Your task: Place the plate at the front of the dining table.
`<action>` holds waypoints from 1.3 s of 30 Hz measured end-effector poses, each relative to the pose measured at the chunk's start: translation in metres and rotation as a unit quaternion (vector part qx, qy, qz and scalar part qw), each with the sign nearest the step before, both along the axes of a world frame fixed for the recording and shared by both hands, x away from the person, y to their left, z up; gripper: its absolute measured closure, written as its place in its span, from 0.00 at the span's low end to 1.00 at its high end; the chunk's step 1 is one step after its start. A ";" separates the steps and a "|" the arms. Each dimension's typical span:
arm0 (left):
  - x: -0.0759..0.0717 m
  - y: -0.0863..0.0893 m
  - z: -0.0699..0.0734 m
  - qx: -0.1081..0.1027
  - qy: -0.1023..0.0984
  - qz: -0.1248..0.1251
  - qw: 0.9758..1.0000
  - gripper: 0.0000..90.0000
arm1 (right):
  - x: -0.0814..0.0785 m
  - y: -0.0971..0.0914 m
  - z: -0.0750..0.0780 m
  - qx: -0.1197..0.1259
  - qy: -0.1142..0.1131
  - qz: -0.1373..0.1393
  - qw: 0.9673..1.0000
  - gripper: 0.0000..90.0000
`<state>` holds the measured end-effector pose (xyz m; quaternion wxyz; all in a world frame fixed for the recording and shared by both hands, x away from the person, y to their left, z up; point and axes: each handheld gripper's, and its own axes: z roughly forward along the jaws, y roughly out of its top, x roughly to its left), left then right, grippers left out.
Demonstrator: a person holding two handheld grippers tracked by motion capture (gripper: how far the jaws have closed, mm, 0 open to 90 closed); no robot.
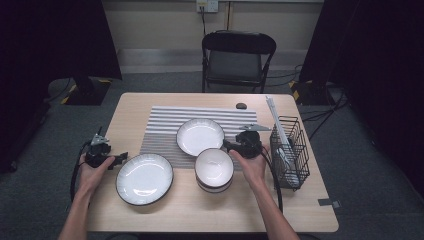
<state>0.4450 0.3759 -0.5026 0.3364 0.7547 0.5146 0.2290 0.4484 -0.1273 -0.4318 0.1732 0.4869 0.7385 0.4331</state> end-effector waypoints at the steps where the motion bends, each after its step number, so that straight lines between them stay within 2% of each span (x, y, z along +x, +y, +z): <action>1: 0.000 0.000 0.000 -0.001 0.001 0.000 1.000 0.19 | -0.001 0.000 0.001 -0.007 0.000 -0.004 1.000 0.47; 4: 0.000 0.000 0.000 0.000 0.000 0.001 1.000 0.19 | -0.005 -0.001 0.002 -0.016 -0.005 -0.004 1.000 0.48; 8: 0.000 0.000 0.000 -0.001 0.000 0.001 1.000 0.18 | -0.009 -0.007 0.007 -0.008 -0.013 -0.012 1.000 0.47; 18: 0.001 0.000 0.000 -0.002 0.002 0.000 1.000 0.17 | -0.019 -0.013 0.019 0.001 -0.021 -0.007 1.000 0.46; 21: 0.001 0.000 0.000 -0.002 0.002 0.000 1.000 0.17 | -0.024 -0.016 0.025 0.008 -0.037 -0.009 0.999 0.46; 27: 0.001 0.000 0.000 -0.001 0.003 0.000 1.000 0.17 | -0.031 -0.023 0.038 0.016 -0.041 -0.002 0.999 0.45; 32: 0.001 0.000 0.000 -0.003 0.003 0.000 1.000 0.17 | -0.038 -0.028 0.045 0.011 -0.041 -0.003 0.999 0.45; 34: 0.001 0.000 0.000 -0.002 0.003 -0.001 1.000 0.17 | -0.041 -0.031 0.049 0.017 -0.041 -0.001 0.999 0.46; 39: 0.001 0.000 0.000 -0.003 0.003 0.000 1.000 0.17 | -0.047 -0.040 0.057 0.012 -0.039 -0.003 0.999 0.49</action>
